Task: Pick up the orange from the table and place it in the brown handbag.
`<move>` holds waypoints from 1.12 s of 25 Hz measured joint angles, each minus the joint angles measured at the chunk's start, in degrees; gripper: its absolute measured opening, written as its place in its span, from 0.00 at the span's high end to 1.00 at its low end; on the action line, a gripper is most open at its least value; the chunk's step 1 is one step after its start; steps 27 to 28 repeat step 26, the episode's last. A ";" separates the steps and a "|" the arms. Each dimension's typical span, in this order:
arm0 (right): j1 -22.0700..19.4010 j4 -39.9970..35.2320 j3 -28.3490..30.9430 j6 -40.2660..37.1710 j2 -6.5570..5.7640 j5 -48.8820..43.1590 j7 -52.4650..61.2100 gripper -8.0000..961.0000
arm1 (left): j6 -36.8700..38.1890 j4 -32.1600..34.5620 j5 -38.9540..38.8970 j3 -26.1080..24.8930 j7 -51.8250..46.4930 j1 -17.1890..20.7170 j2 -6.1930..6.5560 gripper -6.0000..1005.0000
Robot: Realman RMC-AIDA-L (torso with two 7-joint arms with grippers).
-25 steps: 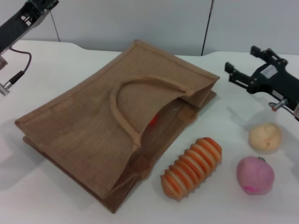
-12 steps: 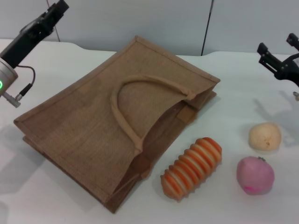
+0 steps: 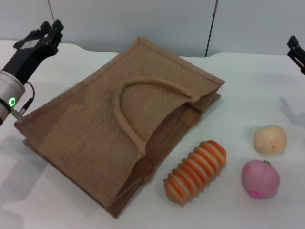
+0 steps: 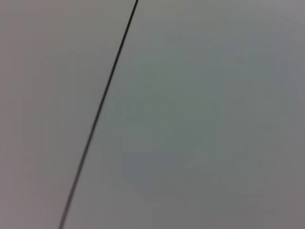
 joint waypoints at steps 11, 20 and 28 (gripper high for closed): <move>-0.67 0.00 0.69 0.24 0.08 2.18 0.00 0.08 | 4.55 -4.61 -7.89 0.00 13.89 -0.58 -0.13 0.64; -1.16 0.00 0.69 0.30 0.09 2.38 0.00 0.08 | 4.51 -5.03 -8.23 0.08 13.64 -0.65 -0.18 0.64; -1.18 0.00 0.69 0.32 0.09 2.38 0.16 0.08 | 4.48 -5.15 -8.27 0.17 13.52 -0.69 -0.18 0.64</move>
